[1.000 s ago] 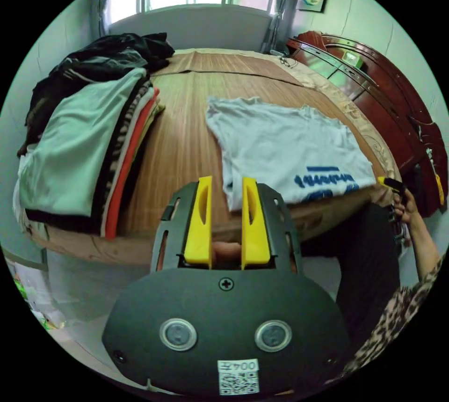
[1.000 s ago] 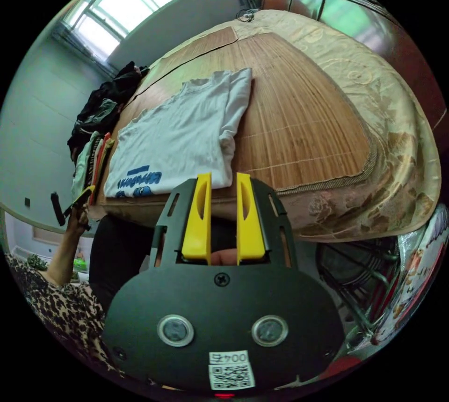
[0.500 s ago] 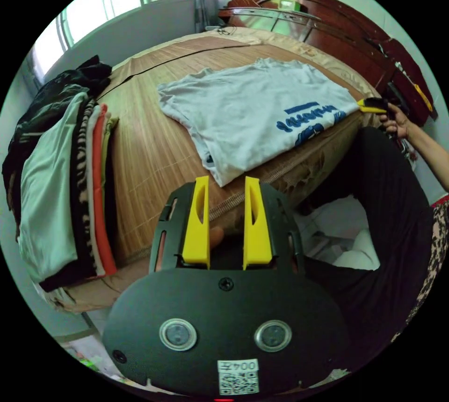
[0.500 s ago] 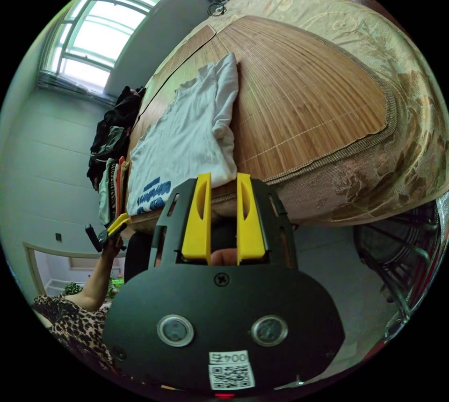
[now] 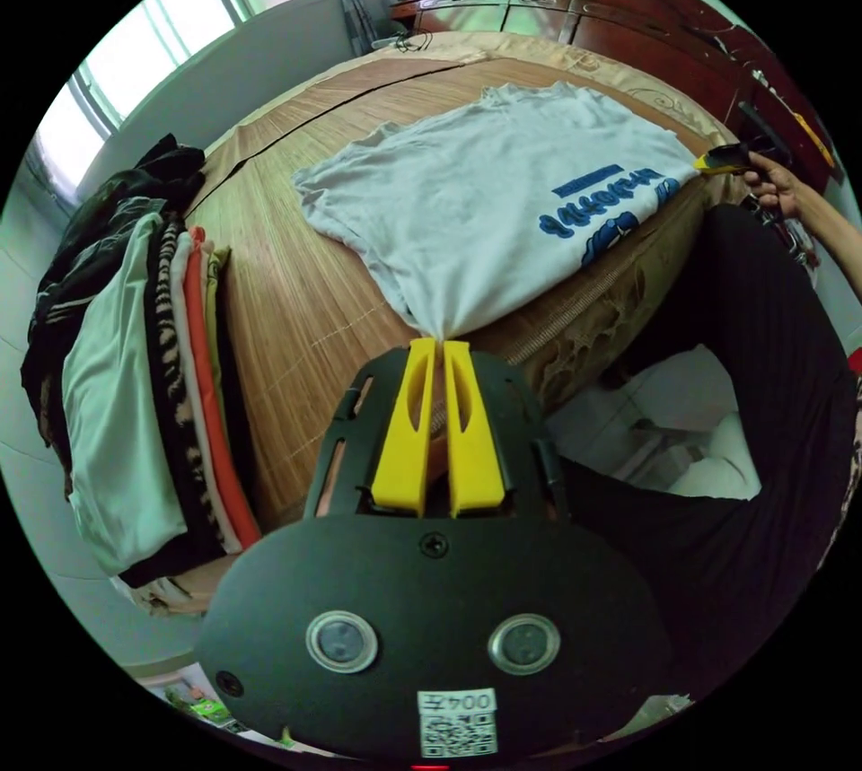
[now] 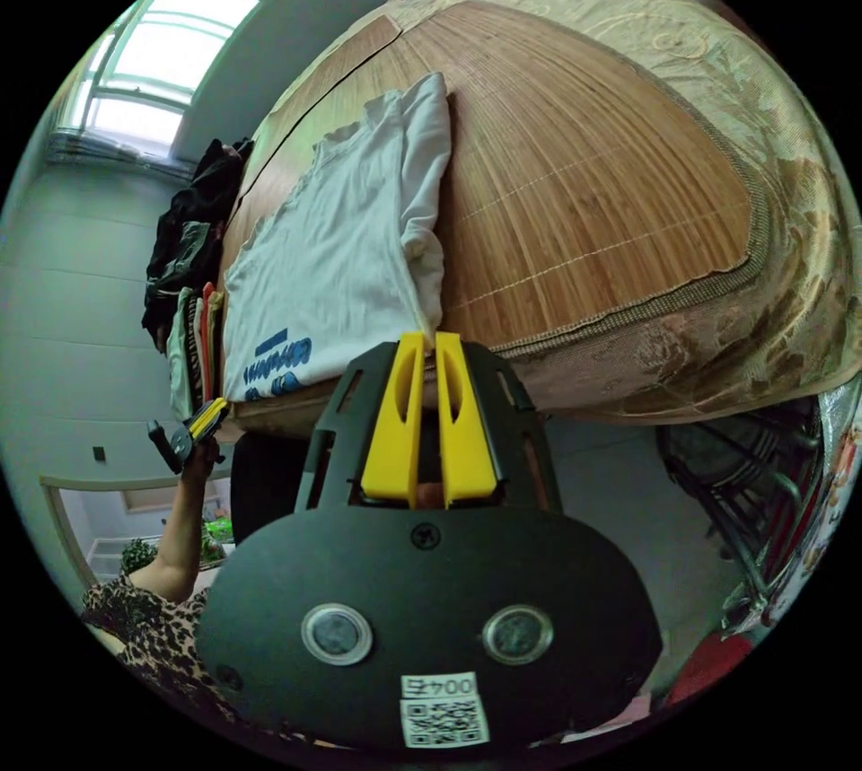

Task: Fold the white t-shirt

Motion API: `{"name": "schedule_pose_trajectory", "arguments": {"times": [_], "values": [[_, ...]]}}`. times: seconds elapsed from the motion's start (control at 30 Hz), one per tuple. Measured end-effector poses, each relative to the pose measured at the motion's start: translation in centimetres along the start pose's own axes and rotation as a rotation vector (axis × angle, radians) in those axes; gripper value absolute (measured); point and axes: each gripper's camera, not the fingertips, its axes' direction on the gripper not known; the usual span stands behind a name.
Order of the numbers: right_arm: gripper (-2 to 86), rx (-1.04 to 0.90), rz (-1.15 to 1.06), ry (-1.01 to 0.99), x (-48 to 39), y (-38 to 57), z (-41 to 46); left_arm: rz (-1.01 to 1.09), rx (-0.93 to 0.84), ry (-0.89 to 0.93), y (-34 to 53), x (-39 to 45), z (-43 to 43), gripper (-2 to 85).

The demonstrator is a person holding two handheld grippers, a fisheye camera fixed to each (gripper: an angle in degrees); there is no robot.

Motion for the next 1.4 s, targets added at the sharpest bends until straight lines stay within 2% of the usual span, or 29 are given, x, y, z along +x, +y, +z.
{"name": "schedule_pose_trajectory", "arguments": {"times": [0.23,0.37,0.5,0.6,0.77,0.97,1.2,1.4], "values": [[4.1,0.002,-0.032,-0.065,1.9,1.3,-0.6,-0.041,-0.002,0.064,1.2,1.6,-0.6,3.1],[7.2,0.064,-0.042,-0.125,3.1,2.9,-2.3,-0.084,-0.059,-0.049,2.4,3.3,-2.7,5.9],[9.9,0.115,-0.124,-0.107,2.6,3.8,-3.7,-0.135,0.044,0.063,3.3,4.9,-7.6,7.8],[10.7,0.102,-0.131,-0.107,2.3,3.3,-3.0,-0.113,0.203,0.141,0.9,9.9,-11.7,9.5],[9.9,0.068,-0.079,-0.095,2.6,2.7,-1.3,0.07,0.293,0.221,-8.2,24.9,-12.7,13.3],[4.2,0.065,-0.022,-0.096,3.8,2.5,-1.3,0.302,0.262,0.255,-18.1,44.2,-9.8,14.0],[3.7,0.05,-0.03,-0.224,4.4,1.4,-3.5,0.594,0.268,0.026,-27.2,67.2,-8.1,14.9],[3.6,0.023,-0.08,-0.286,3.4,-0.3,-6.0,0.734,0.227,-0.164,-31.8,79.9,-4.9,14.2]]}}
